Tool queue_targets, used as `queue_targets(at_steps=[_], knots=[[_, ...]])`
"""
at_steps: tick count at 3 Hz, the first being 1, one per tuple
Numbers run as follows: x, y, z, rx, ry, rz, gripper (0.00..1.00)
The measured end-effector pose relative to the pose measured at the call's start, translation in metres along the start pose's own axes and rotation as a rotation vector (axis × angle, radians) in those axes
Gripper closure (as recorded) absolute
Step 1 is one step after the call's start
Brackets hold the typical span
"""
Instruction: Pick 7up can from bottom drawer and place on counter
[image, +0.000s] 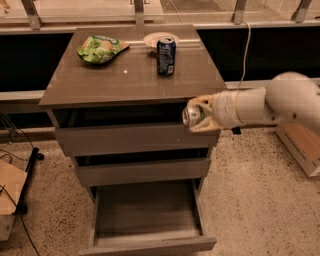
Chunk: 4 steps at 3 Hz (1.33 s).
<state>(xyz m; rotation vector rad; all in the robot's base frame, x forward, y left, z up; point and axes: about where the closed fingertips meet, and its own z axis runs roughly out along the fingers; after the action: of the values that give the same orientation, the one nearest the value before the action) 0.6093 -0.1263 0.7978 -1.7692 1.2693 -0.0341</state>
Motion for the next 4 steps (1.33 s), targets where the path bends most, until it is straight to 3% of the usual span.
queue_targets(at_steps=[1,2,3,4], knots=[[-0.007,-0.022,-0.008,0.033,0.004,-0.019,1.00],[-0.007,-0.022,-0.008,0.033,0.004,-0.019,1.00],[-0.007,-0.042,-0.011,0.019,0.033,-0.072,1.00],[-0.018,-0.085,-0.024,0.046,0.081,-0.163,1.00]])
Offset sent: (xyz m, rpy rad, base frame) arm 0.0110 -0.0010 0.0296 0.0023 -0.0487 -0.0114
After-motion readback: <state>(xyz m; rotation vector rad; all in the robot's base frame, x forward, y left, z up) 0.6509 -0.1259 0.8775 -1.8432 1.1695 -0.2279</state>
